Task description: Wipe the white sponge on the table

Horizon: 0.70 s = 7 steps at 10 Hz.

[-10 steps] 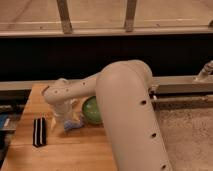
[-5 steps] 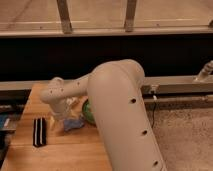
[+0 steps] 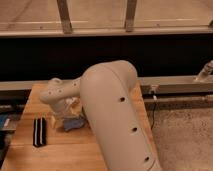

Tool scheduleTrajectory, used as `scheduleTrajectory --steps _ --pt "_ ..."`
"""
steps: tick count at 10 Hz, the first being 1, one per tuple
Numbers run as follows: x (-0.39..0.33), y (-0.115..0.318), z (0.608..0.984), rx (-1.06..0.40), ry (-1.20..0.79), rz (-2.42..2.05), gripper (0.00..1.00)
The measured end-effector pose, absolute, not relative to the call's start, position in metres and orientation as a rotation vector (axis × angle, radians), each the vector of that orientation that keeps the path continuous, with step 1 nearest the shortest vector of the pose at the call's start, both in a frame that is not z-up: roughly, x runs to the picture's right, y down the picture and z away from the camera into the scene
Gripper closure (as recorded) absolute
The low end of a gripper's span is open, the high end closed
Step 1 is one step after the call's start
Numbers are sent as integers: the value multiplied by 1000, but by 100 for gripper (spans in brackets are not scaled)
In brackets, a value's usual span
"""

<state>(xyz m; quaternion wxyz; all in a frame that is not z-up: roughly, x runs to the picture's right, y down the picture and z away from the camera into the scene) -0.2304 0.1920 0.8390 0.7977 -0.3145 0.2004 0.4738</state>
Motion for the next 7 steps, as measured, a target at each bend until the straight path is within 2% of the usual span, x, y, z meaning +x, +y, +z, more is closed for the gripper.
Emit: scheduleTrajectory --steps 3,7 --pt "-221 192 848 -652 439 1035 21" --pt "-219 197 849 -620 449 1028 58"
